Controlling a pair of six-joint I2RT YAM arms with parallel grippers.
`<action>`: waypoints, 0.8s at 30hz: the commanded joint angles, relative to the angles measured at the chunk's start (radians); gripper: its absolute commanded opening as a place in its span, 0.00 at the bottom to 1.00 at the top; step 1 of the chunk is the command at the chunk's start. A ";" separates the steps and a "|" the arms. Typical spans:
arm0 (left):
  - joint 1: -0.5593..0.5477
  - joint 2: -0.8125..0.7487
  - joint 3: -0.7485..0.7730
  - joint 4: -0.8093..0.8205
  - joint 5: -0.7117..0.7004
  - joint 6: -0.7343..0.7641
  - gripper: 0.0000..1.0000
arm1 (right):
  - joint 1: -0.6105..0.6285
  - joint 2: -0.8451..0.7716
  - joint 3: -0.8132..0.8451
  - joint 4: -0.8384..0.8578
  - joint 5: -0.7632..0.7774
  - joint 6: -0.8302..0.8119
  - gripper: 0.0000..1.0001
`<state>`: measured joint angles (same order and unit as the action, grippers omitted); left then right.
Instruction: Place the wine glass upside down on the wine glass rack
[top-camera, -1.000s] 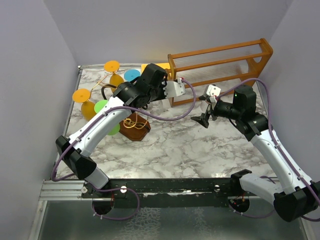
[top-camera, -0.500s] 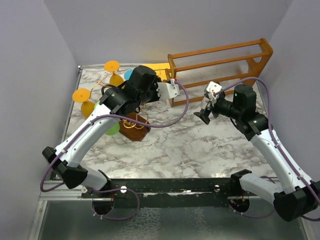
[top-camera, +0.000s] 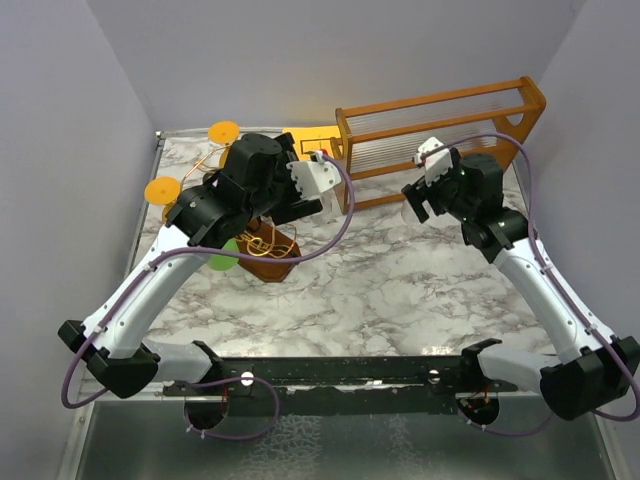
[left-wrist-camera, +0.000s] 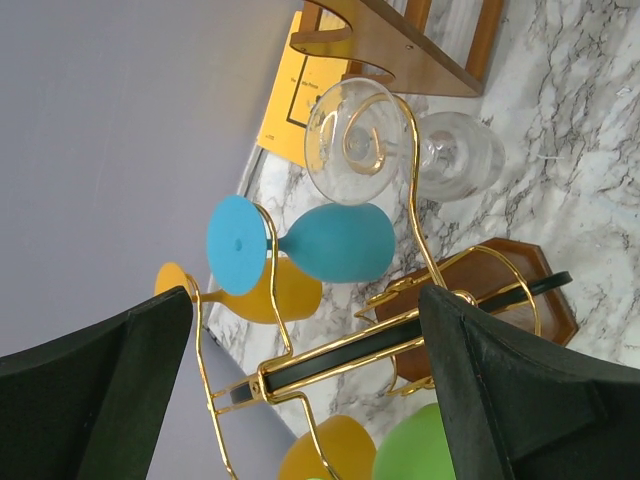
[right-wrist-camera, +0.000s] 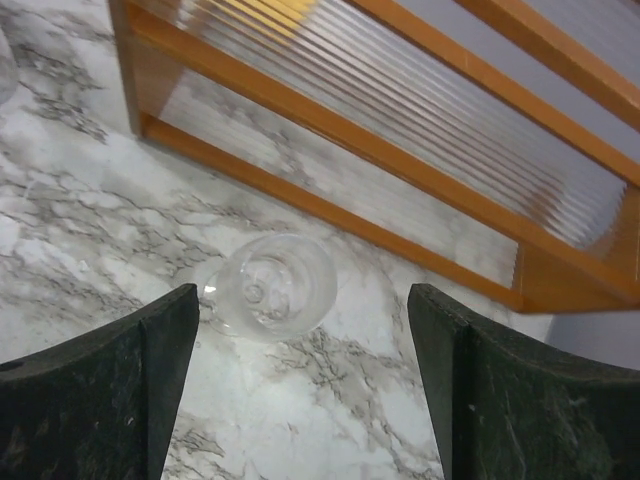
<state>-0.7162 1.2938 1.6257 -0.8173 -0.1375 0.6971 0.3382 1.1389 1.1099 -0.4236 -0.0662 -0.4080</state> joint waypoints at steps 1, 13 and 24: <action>0.012 -0.036 -0.008 0.021 0.057 -0.032 0.99 | -0.005 0.065 0.052 -0.047 0.161 0.038 0.83; 0.018 -0.062 -0.049 0.043 0.051 -0.024 0.99 | -0.068 0.223 0.146 -0.138 0.067 0.070 0.59; 0.017 -0.051 -0.036 0.034 0.048 -0.023 0.99 | -0.080 0.298 0.147 -0.165 0.015 0.067 0.40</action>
<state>-0.7021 1.2530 1.5784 -0.7982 -0.1154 0.6857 0.2661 1.4162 1.2316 -0.5724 -0.0055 -0.3511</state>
